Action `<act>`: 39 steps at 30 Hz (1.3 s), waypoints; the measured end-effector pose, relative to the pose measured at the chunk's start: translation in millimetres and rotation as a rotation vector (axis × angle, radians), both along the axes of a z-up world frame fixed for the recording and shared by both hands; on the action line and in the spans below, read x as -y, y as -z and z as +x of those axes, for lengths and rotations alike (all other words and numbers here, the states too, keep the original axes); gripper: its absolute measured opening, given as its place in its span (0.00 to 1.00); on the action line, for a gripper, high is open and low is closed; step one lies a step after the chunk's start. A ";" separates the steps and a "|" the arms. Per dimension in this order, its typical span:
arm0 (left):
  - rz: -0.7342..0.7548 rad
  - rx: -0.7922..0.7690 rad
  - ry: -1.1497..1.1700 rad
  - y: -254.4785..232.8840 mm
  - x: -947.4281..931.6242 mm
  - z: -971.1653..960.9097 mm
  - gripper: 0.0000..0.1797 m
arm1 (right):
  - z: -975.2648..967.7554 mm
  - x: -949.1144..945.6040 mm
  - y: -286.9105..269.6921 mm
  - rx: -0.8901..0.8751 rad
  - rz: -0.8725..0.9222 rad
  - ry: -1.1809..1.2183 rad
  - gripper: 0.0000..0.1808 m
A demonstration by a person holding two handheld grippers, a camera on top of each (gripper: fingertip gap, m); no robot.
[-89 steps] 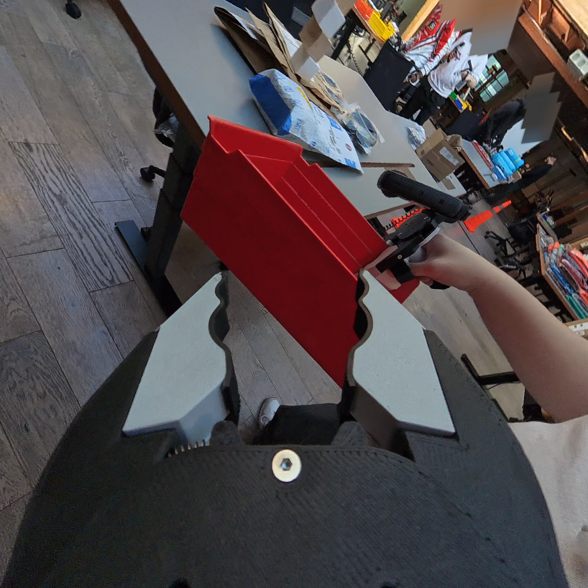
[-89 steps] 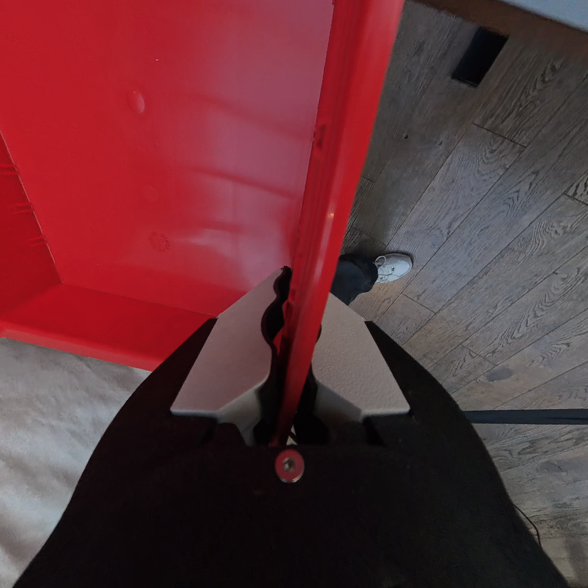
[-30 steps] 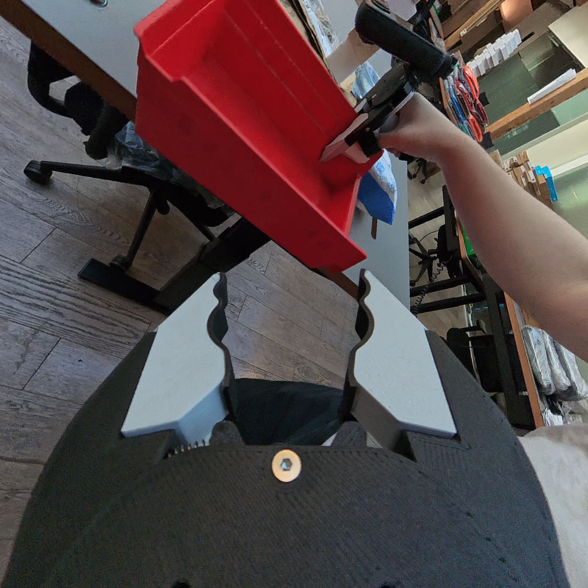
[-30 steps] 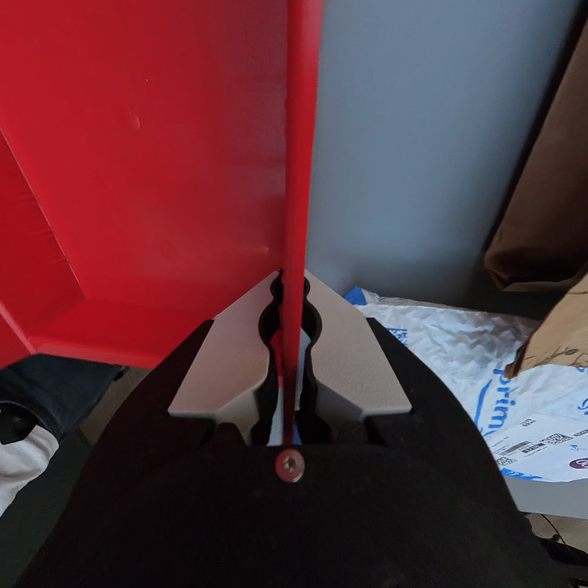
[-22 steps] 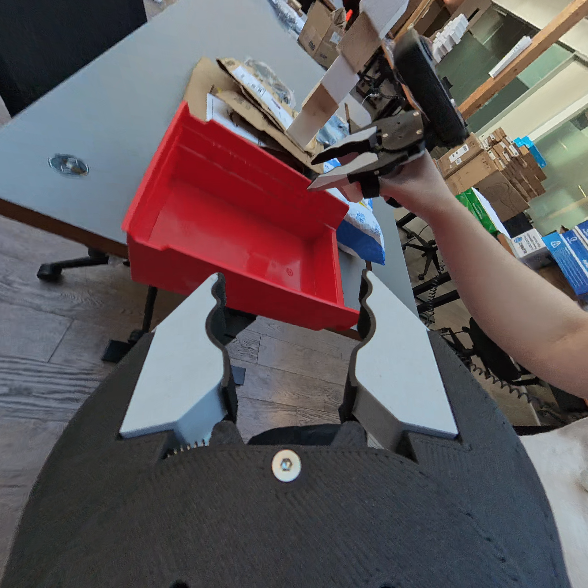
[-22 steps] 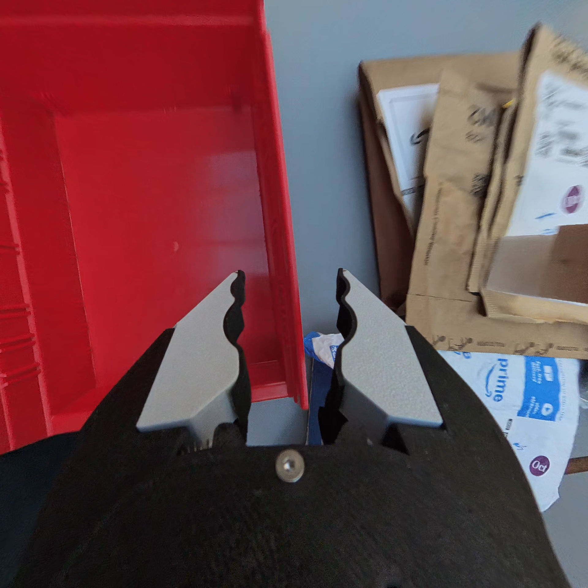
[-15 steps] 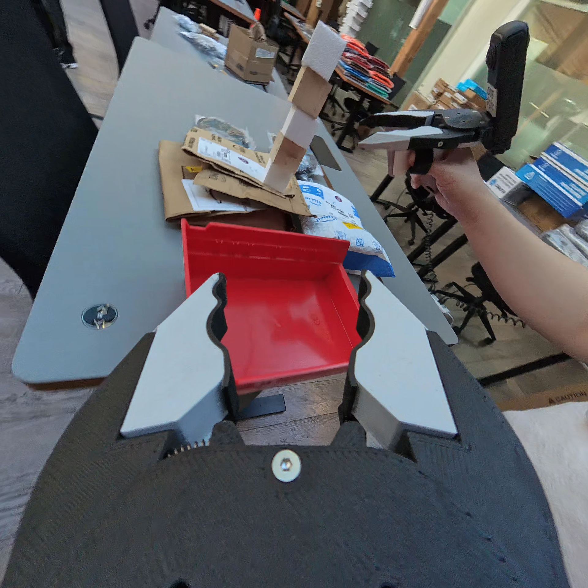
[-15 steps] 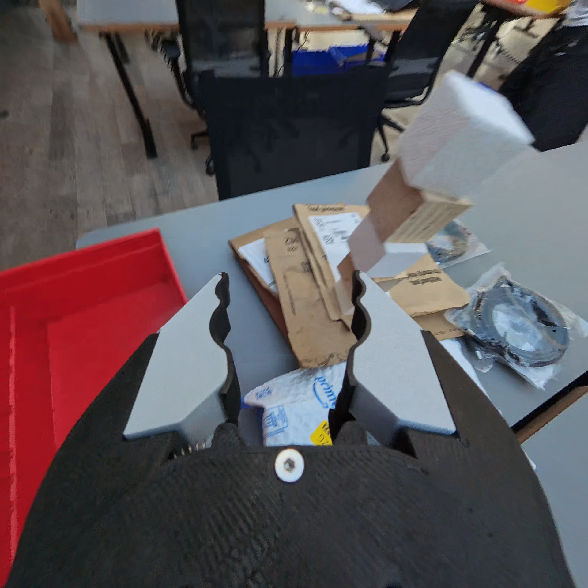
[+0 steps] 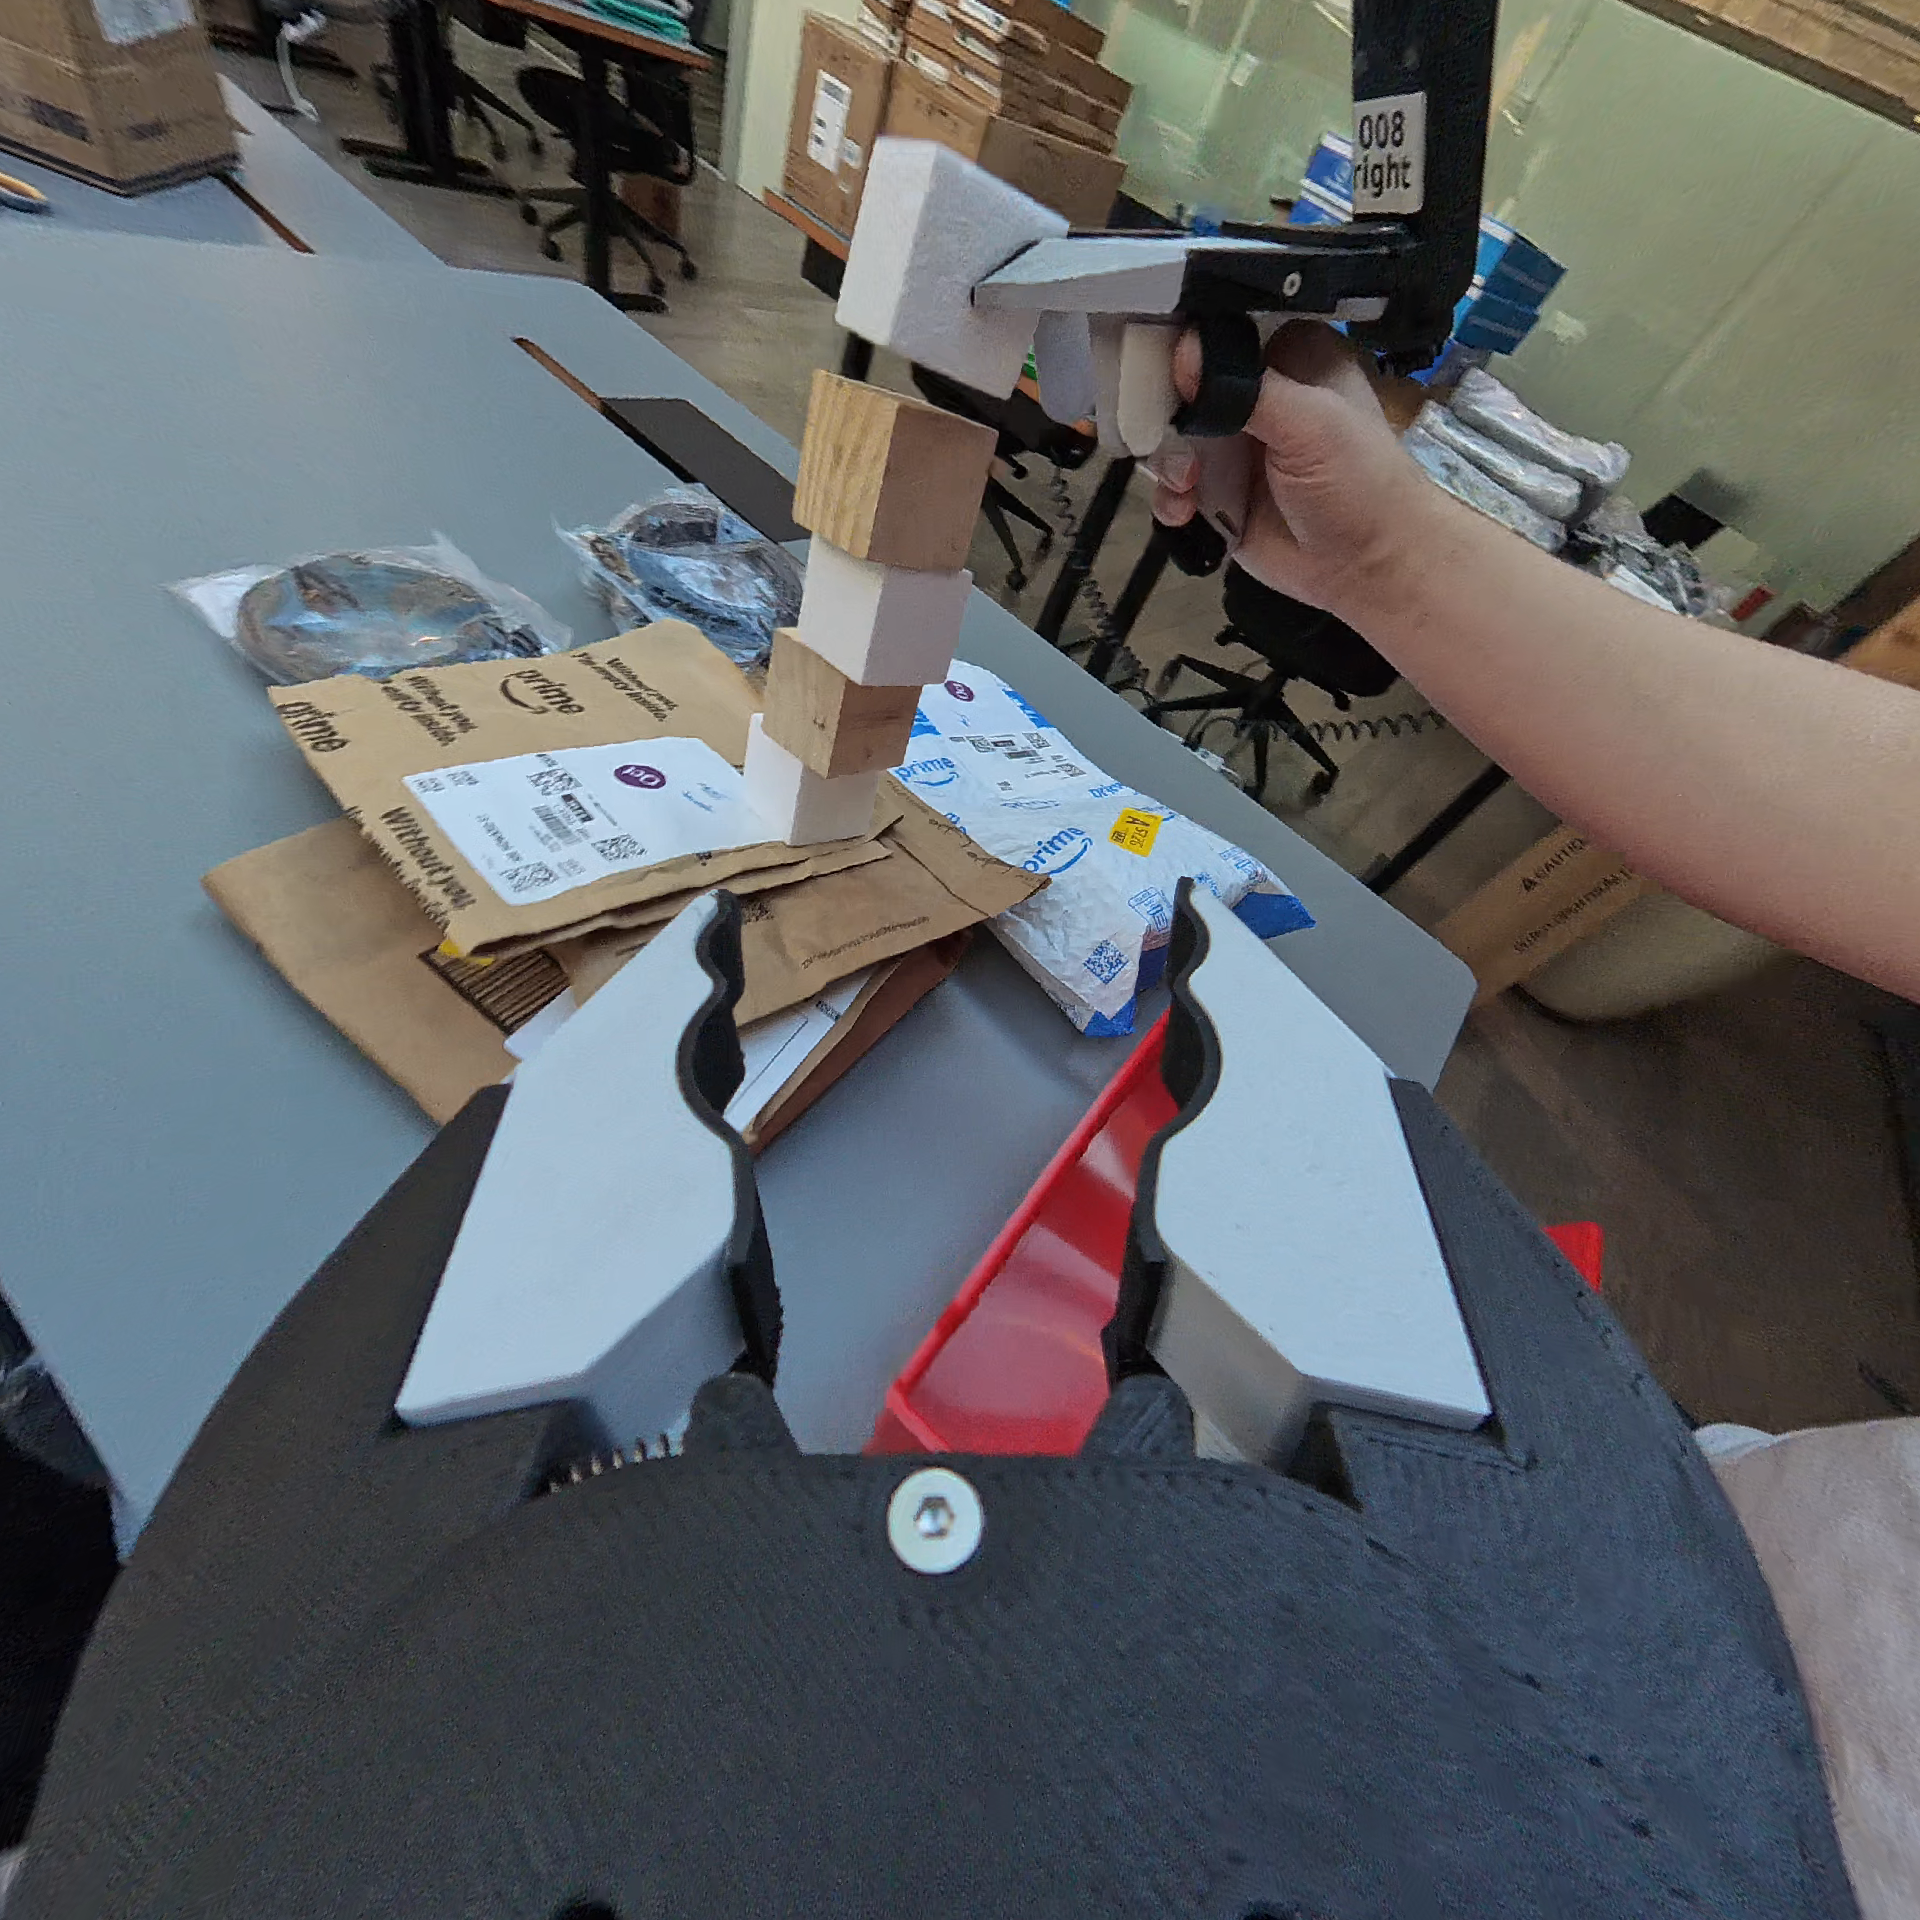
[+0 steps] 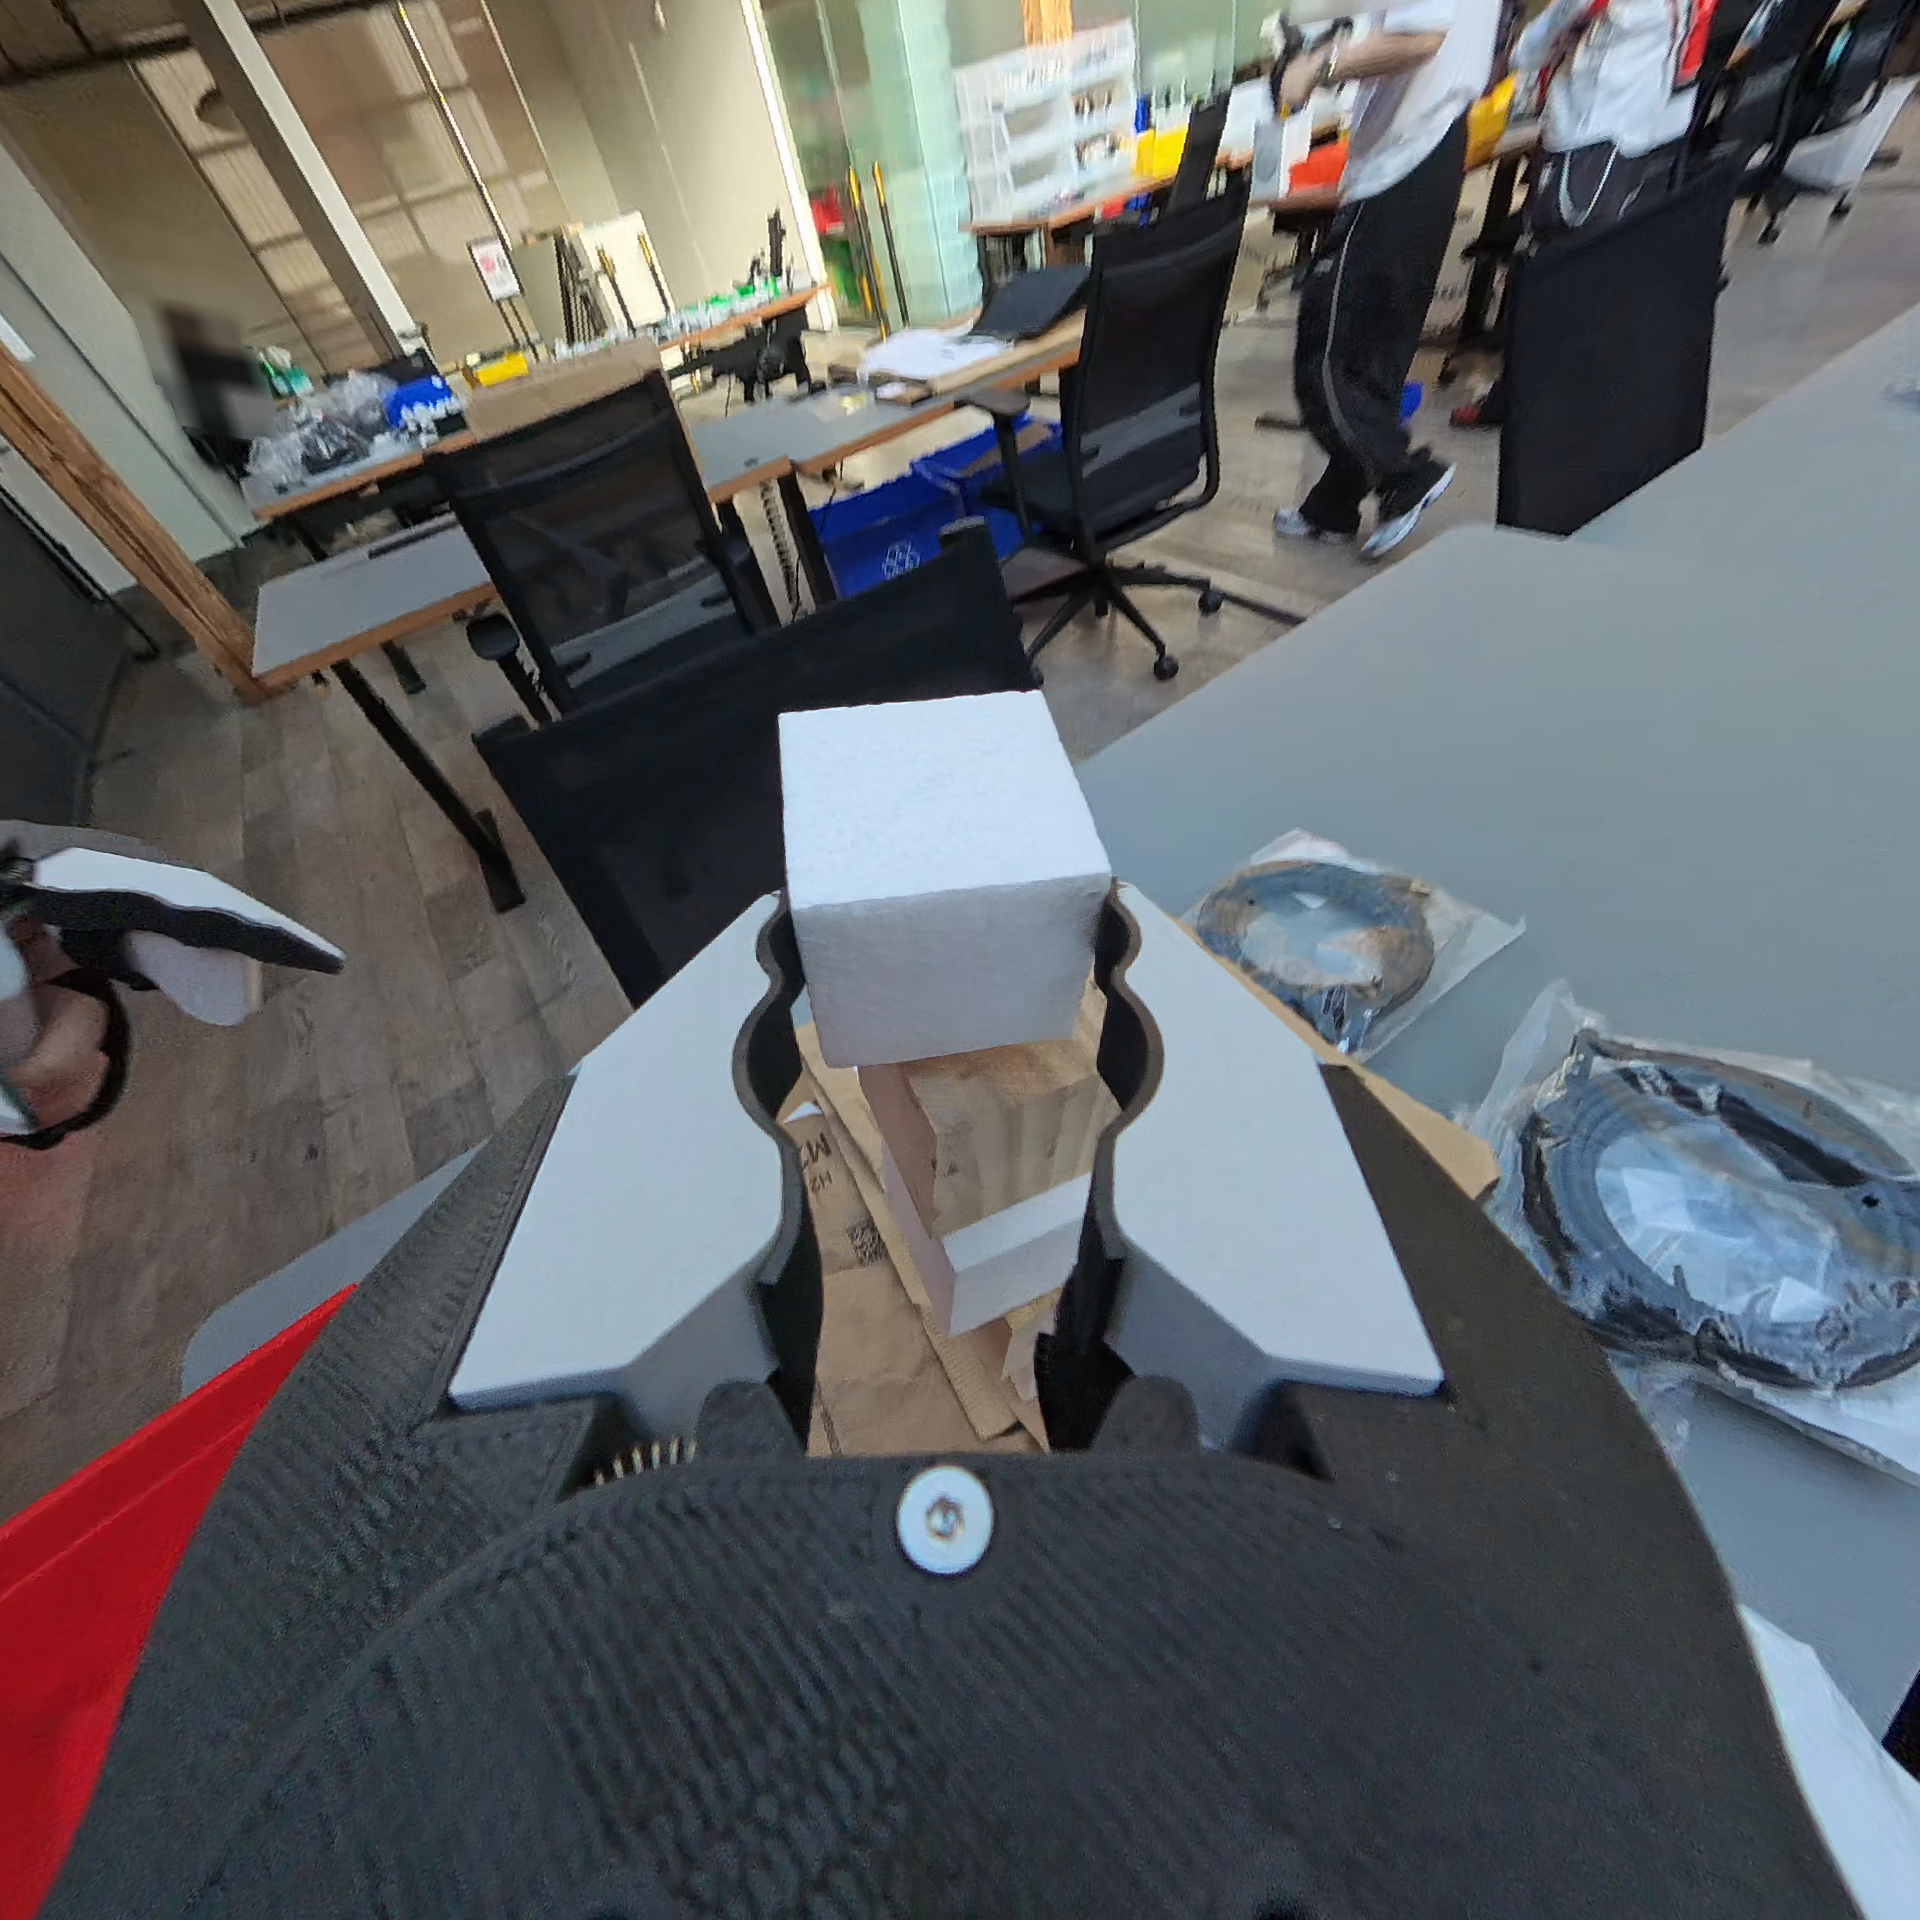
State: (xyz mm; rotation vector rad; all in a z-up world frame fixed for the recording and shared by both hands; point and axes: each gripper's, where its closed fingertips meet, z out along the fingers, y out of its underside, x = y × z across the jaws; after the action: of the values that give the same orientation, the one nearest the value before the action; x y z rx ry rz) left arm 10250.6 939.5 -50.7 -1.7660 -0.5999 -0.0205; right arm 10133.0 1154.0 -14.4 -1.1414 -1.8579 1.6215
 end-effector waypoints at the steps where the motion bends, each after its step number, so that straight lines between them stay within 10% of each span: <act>1: -0.005 0.004 0.049 1.3 -16.9 -11.8 0.45 | 4.7 -0.5 -11.1 -0.048 -0.023 0.004 0.31; 8: 0.033 -0.004 0.422 -13.0 -158.3 -88.5 0.51 | 128.3 1.1 -61.0 -0.128 -0.141 -0.075 0.30; 16: -0.009 -0.008 0.698 6.8 -217.6 -104.8 0.48 | 273.9 42.2 119.0 0.280 0.076 -0.057 0.31; 18: -0.051 -0.029 0.713 15.5 -222.6 -105.1 0.43 | 270.5 56.3 143.7 0.302 0.094 -0.049 0.45; 28: 0.079 -0.031 0.694 -66.3 -165.8 -45.9 0.33 | 119.2 16.5 72.2 0.063 0.123 -0.093 0.47; 36: -0.486 0.044 0.407 82.7 -36.5 120.4 0.34 | 11.8 9.8 95.6 0.085 0.077 -0.266 0.53; 39: -0.627 0.130 0.331 138.9 -26.3 144.1 0.34 | 9.2 17.3 106.8 0.103 0.148 -0.350 0.31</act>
State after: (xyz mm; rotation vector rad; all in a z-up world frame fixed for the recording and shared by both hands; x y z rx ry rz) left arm 10394.7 965.8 -189.7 -2.4755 -0.4213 -0.1948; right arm 10142.2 1136.7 -121.2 -0.8891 -2.3054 1.5910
